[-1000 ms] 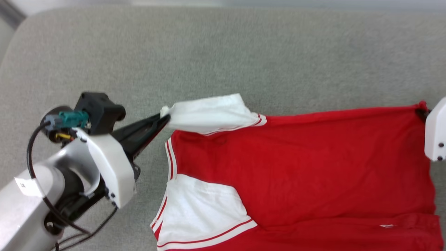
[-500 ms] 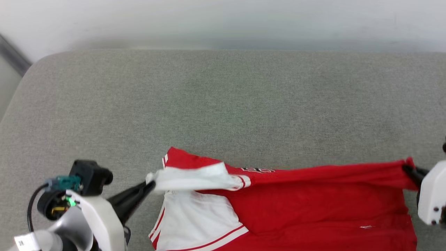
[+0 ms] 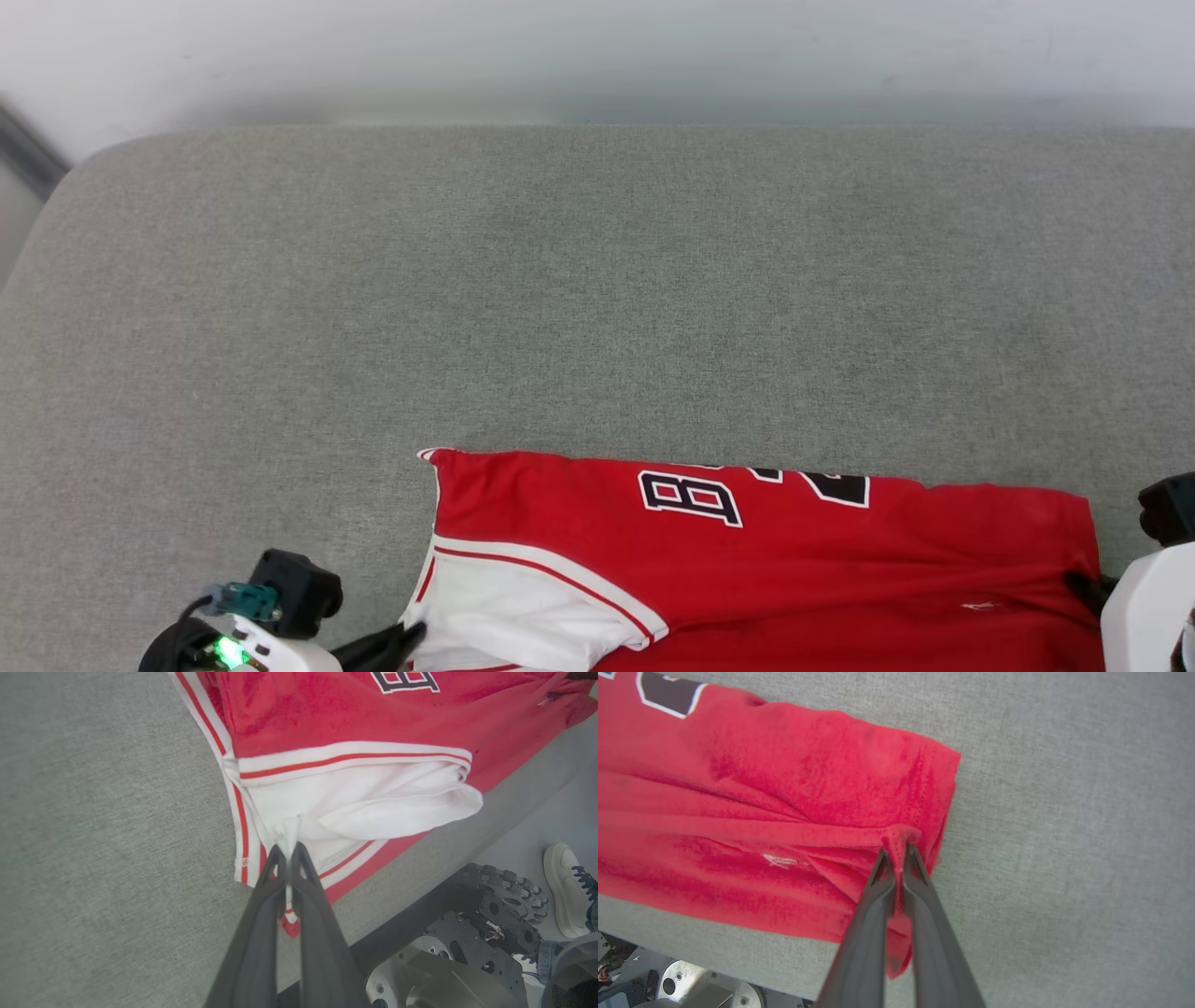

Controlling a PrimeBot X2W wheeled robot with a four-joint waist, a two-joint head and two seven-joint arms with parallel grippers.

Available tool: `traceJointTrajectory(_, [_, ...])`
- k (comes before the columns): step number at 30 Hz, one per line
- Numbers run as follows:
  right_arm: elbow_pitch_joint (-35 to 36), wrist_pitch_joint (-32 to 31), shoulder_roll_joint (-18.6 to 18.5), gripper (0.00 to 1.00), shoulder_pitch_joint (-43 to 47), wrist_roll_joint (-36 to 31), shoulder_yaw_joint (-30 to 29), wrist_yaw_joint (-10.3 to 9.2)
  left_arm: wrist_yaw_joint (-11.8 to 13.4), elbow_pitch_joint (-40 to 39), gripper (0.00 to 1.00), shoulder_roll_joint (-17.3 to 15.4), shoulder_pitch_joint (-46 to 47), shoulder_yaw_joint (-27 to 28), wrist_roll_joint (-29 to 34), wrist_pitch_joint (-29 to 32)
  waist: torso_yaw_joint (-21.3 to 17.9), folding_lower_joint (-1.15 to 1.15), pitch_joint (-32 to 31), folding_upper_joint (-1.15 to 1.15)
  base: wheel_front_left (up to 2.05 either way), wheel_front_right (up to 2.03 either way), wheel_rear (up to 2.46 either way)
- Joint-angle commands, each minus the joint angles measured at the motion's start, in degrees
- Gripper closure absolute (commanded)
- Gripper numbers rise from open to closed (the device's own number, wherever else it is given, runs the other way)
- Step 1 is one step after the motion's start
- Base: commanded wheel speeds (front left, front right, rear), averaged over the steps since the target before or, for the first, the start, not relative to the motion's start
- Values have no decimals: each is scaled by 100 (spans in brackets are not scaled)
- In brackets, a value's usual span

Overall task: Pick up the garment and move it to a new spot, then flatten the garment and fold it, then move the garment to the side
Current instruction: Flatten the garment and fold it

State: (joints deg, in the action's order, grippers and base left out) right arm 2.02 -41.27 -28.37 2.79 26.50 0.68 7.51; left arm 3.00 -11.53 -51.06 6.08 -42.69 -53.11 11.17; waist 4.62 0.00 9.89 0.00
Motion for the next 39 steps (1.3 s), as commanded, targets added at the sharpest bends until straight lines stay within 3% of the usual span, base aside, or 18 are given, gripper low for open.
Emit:
traceJointTrajectory(1, [-35, 43, -46, 100, 68, -3, 42, -4, -37, 46, 100, 29, -54, -31, 29, 1, -6, 0, 11, 0, 0, 0, 0])
traceJointTrajectory(13, [-588, 607, -253, 100, -110, 186, 670, -4, -232, 697, 100, 413, 148, -340, 286, -68, -41, 0, 31, 0, 0, 0, 0])
traceJointTrajectory(14, [-630, 661, -255, 100, -115, 204, 698, -4, -233, 726, 73, 433, 151, -352, 300, -79, -47, 0, 21, 0, 0, 0, 0])
traceJointTrajectory(15, [-665, 783, -256, 65, -168, 108, 665, -4, -222, 756, 16, 450, 150, -349, 329, -113, -58, 0, 12, 0, 0, 0, 0])
traceJointTrajectory(16, [-745, 861, -202, 0, -205, 59, 612, -5, -196, 786, 0, 479, 144, -332, 341, -168, -68, 0, 4, 0, 0, 0, 0])
traceJointTrajectory(23, [-701, 1010, -24, 0, -290, 295, 553, -4, -28, 840, 0, 735, 143, 4, 227, -817, -104, 0, -171, 0, 0, 0, 0])
traceJointTrajectory(30, [-339, 1006, 211, 0, -292, 575, 22, -4, 265, 885, 0, 1093, -13, 775, 57, -2193, -119, 0, -371, 0, 0, 0, 0])
traceJointTrajectory(34, [-172, 764, 579, 0, -173, 573, -522, -4, 612, 905, 0, 1264, -138, 1263, 486, -2604, -94, 0, -440, 0, 0, 0, 0])
traceJointTrajectory(39, [-10, 397, 1156, 0, 3, 378, -1204, -4, 924, 532, 0, 1965, -520, 2354, 1467, -2640, -12, 0, -435, 0, 0, 0, 0])
